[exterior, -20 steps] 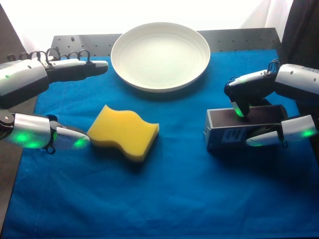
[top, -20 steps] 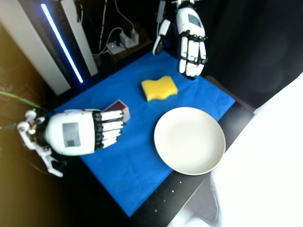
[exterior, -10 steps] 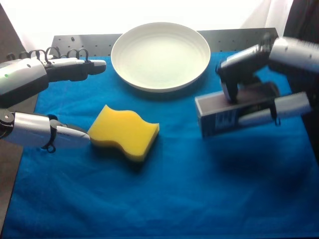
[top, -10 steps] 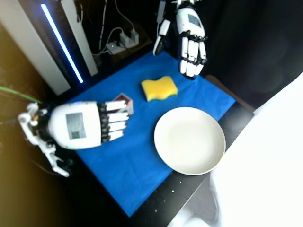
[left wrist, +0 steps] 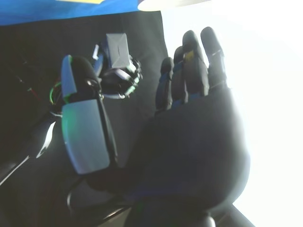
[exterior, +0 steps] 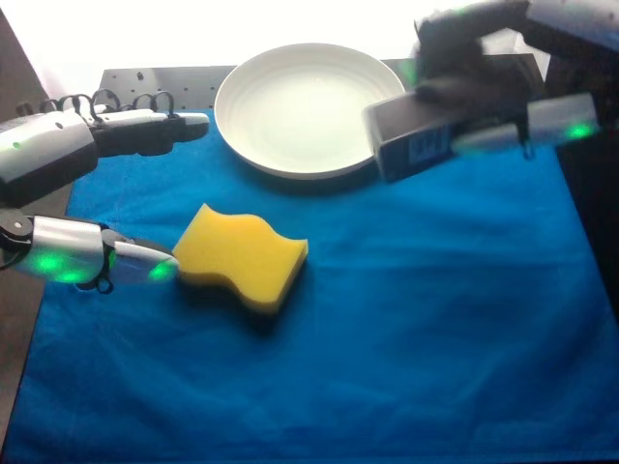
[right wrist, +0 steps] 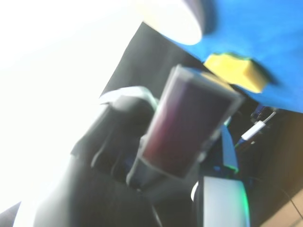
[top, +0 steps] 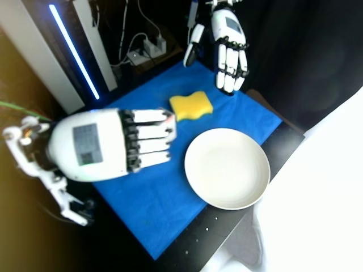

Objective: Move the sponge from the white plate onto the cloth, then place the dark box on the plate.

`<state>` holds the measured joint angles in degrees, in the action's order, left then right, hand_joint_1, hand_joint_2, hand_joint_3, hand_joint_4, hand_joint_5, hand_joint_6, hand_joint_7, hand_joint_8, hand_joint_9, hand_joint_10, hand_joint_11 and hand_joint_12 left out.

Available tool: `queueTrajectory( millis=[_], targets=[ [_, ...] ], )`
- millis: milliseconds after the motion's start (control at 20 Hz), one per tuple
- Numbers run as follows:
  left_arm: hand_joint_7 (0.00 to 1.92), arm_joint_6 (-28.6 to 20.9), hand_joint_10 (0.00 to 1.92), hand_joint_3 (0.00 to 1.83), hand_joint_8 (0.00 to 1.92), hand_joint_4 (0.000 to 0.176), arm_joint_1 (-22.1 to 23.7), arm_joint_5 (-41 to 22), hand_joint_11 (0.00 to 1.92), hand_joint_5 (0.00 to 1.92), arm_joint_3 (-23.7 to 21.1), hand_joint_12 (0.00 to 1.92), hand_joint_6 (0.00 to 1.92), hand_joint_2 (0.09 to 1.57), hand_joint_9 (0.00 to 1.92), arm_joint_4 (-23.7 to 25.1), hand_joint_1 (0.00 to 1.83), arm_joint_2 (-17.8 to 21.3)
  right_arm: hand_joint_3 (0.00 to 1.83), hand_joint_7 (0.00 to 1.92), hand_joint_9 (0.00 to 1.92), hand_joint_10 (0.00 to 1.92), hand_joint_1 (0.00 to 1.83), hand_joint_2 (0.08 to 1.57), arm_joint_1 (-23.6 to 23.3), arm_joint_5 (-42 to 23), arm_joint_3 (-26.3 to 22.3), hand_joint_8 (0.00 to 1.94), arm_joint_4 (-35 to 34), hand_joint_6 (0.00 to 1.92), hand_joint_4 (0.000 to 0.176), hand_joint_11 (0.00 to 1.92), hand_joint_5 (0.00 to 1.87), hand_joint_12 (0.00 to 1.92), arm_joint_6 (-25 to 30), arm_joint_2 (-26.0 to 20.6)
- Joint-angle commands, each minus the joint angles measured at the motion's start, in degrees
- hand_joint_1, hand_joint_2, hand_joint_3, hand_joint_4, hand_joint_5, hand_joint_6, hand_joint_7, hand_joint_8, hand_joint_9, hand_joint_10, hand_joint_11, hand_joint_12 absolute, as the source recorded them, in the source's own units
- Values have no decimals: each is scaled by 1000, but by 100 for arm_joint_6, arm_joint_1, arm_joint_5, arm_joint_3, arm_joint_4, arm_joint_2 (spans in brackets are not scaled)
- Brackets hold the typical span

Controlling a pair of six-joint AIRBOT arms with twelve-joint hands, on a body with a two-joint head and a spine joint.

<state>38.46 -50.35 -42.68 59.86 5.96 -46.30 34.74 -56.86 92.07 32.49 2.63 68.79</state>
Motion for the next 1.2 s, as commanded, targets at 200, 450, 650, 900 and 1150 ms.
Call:
queueTrajectory(
  millis=[200, 450, 650, 900, 1150],
  targets=[
    [303, -13, 7, 0, 6, 20, 18, -684, 0, 251, 37, 847, 2, 974, 364, -141, 794, -25, 0, 703, 818, 1920, 1139, 1334, -551, -213, 460, 1699, -228, 1504, 0, 921, 516, 1921, 11, 425],
    [328, -13, 1, 2, 3, 53, 19, -745, 0, 266, 87, 704, 1, 987, 346, -140, 807, -86, 0, 643, 766, 1904, 1055, 1321, -957, 164, 1018, 1889, -226, 1507, 0, 881, 608, 1921, 11, 993],
    [332, -19, 3, 0, 1, 32, 20, -791, 0, 274, 131, 727, 1, 992, 351, -149, 831, -134, 0, 816, 841, 1630, 1356, 1186, -1076, 508, 1447, 1352, -228, 1725, 0, 846, 688, 1698, 10, 1458],
    [347, -42, 0, 0, 0, 20, 43, -949, 0, 277, 234, 821, 3, 987, 354, -147, 804, -268, 1, 766, 913, 1653, 1562, 1093, -1078, 1096, 2144, 1718, -235, 1740, 0, 880, 671, 1715, 11, 2174],
    [334, -94, 11, 1, 1, 29, 72, -1145, 0, 272, 288, 922, 0, 979, 383, -150, 805, -403, 14, 763, 871, 1568, 1573, 1077, -1075, 1391, 2533, 1590, -343, 1658, 0, 887, 715, 1679, 12, 2533]
  ],
)
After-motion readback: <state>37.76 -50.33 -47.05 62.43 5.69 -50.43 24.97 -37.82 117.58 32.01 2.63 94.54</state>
